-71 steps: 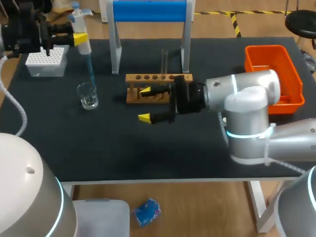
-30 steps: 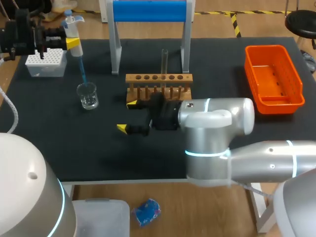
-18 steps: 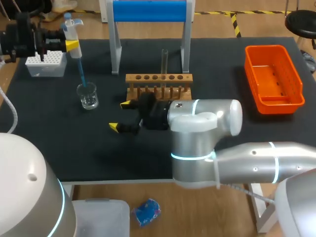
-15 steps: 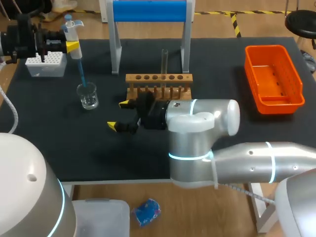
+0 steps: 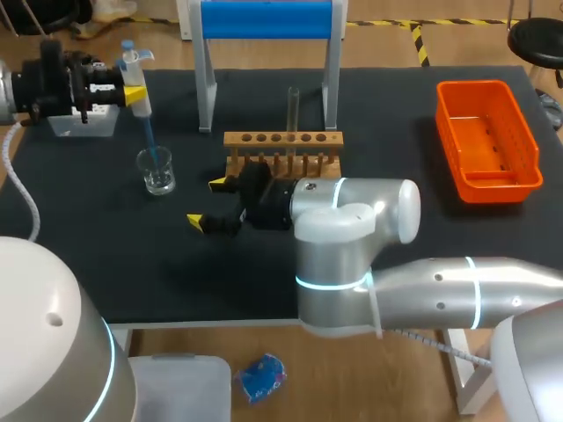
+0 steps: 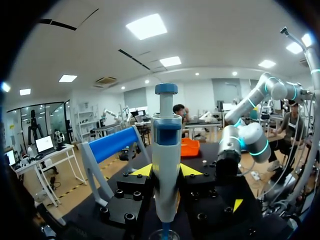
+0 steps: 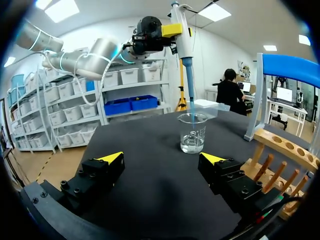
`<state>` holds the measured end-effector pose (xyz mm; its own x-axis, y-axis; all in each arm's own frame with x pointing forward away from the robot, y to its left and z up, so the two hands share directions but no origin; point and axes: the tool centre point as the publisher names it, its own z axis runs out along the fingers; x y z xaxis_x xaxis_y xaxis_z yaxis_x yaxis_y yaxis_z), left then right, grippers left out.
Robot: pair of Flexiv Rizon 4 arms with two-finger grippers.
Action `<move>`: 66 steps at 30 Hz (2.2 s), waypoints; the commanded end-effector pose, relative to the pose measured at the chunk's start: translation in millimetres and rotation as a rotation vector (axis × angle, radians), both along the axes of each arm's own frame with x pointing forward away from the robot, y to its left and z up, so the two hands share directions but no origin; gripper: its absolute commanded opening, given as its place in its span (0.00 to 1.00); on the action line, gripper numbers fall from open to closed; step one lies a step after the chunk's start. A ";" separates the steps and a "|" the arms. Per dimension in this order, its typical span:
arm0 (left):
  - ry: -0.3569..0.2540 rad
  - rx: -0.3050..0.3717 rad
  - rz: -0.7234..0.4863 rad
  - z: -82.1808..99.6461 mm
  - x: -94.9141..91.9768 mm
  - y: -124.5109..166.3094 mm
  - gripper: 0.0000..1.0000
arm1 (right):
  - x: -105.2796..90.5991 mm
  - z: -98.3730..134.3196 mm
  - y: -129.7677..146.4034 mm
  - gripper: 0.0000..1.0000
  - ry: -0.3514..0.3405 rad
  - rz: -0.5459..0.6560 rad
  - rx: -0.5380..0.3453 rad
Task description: Invert the test tube, pick up the pipette, mount the tip to pipette, aspirate from beaker and dispense into the tube, eject the tip, return the pipette, and cap with the stopper.
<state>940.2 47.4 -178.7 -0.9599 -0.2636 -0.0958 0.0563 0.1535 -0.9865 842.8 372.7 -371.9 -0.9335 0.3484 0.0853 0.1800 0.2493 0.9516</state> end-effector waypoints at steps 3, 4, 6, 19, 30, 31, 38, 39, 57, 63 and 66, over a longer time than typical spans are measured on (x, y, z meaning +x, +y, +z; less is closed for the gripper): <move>-0.001 0.007 0.006 -8.2 -0.2 -3.1 0.00 | -0.8 -1.4 0.4 1.00 -0.002 -0.003 0.004; 0.000 0.007 0.007 -9.5 -0.7 -3.8 0.00 | -0.8 -1.4 0.4 1.00 -0.002 -0.003 0.004; 0.004 0.007 0.007 -13.0 -1.5 -5.2 0.00 | -0.8 -1.4 0.4 1.00 -0.002 -0.003 0.004; 0.019 0.005 0.018 -28.0 -2.1 -8.5 0.00 | -0.8 -1.4 0.4 1.00 -0.002 -0.003 0.004; 0.025 -0.008 0.035 -37.0 -3.6 -6.3 0.00 | -0.8 -1.4 0.4 1.00 -0.002 -0.003 0.004; 0.026 -0.009 0.038 -37.6 -3.7 -6.2 0.00 | -0.8 -1.4 0.4 1.00 -0.002 -0.003 0.004; 0.025 -0.021 0.044 -38.5 -3.9 -5.7 0.00 | -0.8 -1.4 0.4 1.00 -0.002 -0.003 0.004; 0.025 -0.021 0.044 -38.6 -3.9 -5.6 0.00 | -0.8 -1.4 0.4 1.00 -0.002 -0.003 0.004; 0.032 0.004 0.059 -43.6 -5.8 -5.8 0.00 | -0.8 -1.4 0.4 1.00 -0.002 -0.003 0.004; 0.031 0.005 0.063 -43.7 -6.0 -5.8 0.00 | -0.8 -1.4 0.4 1.00 -0.002 -0.003 0.004; 0.031 0.005 0.063 -43.7 -6.0 -5.8 0.00 | -0.8 -1.4 0.4 1.00 -0.002 -0.003 0.004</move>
<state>935.0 42.6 -222.4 -0.9457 -0.3183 -0.0662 0.0153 0.1598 -0.9870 842.3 373.6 -372.4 -0.9325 0.3513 0.0842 0.1793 0.2475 0.9522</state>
